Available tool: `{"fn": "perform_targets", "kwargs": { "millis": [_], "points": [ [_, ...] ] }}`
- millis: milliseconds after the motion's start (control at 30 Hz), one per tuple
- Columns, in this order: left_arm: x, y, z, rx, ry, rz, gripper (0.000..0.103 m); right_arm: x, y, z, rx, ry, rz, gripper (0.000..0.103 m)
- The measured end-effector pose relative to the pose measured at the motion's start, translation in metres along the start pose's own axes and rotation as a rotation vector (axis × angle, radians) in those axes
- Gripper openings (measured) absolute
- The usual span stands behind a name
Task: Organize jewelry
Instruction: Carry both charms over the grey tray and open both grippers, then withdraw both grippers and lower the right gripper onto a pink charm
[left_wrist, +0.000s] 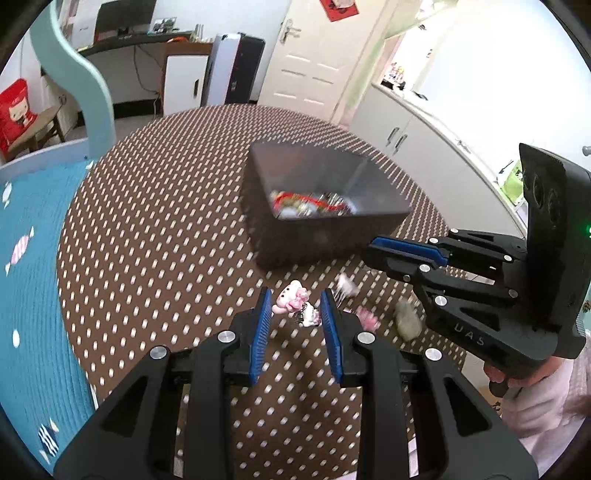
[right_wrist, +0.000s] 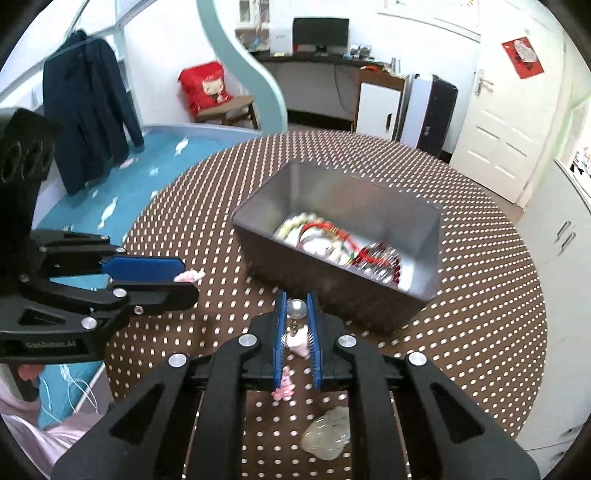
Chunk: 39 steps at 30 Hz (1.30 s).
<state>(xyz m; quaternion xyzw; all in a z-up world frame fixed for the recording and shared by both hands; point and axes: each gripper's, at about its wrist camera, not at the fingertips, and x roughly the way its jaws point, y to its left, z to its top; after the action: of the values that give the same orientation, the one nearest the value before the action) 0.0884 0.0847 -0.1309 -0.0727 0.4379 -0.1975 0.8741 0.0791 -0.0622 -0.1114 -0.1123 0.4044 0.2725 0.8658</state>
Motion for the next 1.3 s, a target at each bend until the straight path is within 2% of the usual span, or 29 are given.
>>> {"fn": "perform_targets", "kwargs": {
  "millis": [300, 533, 733, 800, 867, 933, 967, 1300],
  "points": [
    [0.008, -0.025, 0.055, 0.058, -0.074, -0.012, 0.027, -0.017, -0.029, 0.021, 0.011, -0.080, -0.049, 0.010],
    [0.039, -0.033, 0.076, 0.053, -0.033, 0.005, 0.027, 0.001, -0.044, 0.027, 0.033, -0.055, -0.043, 0.010],
    [0.055, -0.032, 0.079, 0.045, -0.002, 0.021, 0.027, 0.016, -0.050, 0.024, 0.050, -0.018, -0.017, 0.011],
    [0.056, -0.034, 0.079, 0.049, -0.005, 0.030, 0.029, 0.013, -0.052, 0.025, 0.060, -0.031, -0.012, 0.016],
    [0.053, -0.036, 0.078, 0.062, -0.016, 0.049, 0.033, 0.009, -0.057, 0.025, 0.073, -0.043, -0.024, 0.043],
    [0.049, -0.038, 0.077, 0.069, -0.033, 0.063, 0.051, 0.002, -0.061, 0.025, 0.084, -0.065, -0.063, 0.052],
    [0.046, -0.039, 0.076, 0.071, -0.040, 0.064, 0.053, -0.001, -0.064, 0.025, 0.093, -0.071, -0.068, 0.055],
    [0.036, -0.033, 0.071, 0.071, -0.045, 0.075, 0.055, -0.013, -0.074, 0.015, 0.135, -0.080, -0.093, 0.060]
  ]
}}
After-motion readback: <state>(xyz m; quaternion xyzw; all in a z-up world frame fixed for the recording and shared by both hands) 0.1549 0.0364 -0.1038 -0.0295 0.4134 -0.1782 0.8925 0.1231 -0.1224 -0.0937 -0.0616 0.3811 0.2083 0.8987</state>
